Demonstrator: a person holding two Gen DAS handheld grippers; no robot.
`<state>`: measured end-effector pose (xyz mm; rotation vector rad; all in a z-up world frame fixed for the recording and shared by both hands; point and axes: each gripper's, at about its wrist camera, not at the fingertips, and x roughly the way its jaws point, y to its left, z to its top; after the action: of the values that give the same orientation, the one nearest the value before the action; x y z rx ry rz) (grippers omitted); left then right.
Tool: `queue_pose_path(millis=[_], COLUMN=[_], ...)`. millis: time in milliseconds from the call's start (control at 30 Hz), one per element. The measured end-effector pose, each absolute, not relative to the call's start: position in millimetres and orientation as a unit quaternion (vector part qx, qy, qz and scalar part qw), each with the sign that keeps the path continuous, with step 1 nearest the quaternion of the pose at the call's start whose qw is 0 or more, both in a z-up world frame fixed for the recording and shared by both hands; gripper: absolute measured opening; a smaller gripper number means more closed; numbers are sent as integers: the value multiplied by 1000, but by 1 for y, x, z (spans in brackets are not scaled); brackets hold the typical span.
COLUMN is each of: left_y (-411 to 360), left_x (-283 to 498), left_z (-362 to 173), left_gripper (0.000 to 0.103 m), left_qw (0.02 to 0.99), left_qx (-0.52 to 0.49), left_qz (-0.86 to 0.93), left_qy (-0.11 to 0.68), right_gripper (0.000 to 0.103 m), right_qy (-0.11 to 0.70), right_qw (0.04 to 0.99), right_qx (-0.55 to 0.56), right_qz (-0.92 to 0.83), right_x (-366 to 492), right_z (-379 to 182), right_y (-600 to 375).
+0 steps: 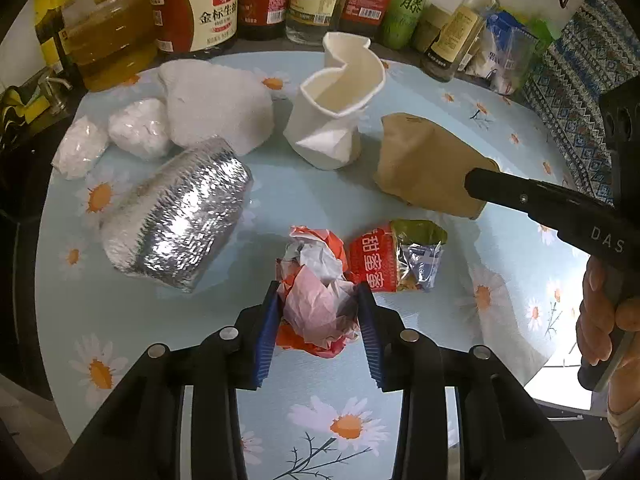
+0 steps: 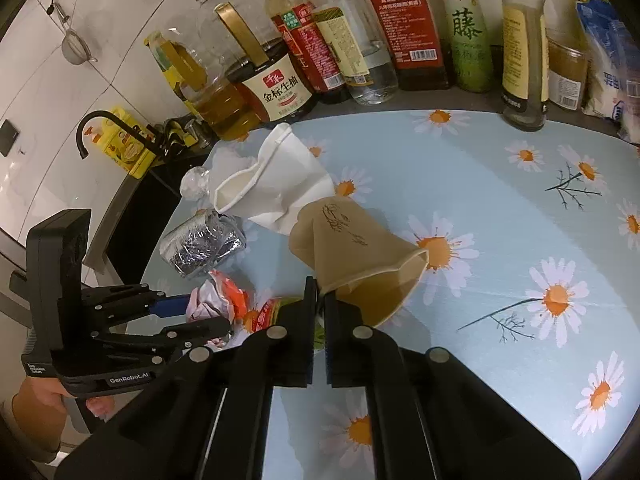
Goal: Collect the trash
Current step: 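Grasp the red-white wrapper with the left tool while the right tool grasps the brown paper bag, then lower wrapper and paper bag into the black bin and open both tools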
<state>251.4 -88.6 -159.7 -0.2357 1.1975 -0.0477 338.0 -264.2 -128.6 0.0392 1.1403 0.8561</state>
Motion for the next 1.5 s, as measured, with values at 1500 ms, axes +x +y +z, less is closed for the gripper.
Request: queue_pose_path(millis=[1500], left_y=[-27], left_x=[37], left_z=[-131], left_gripper=[36], left_qw=[849], left_qx=[-122], left_qz=[-57], left_qy=[512], right_gripper=[5], right_qy=[497], right_qw=[782], right_qx=[12], right_qz=[376], right_x=[81], right_z=[-85], right_y=[-215])
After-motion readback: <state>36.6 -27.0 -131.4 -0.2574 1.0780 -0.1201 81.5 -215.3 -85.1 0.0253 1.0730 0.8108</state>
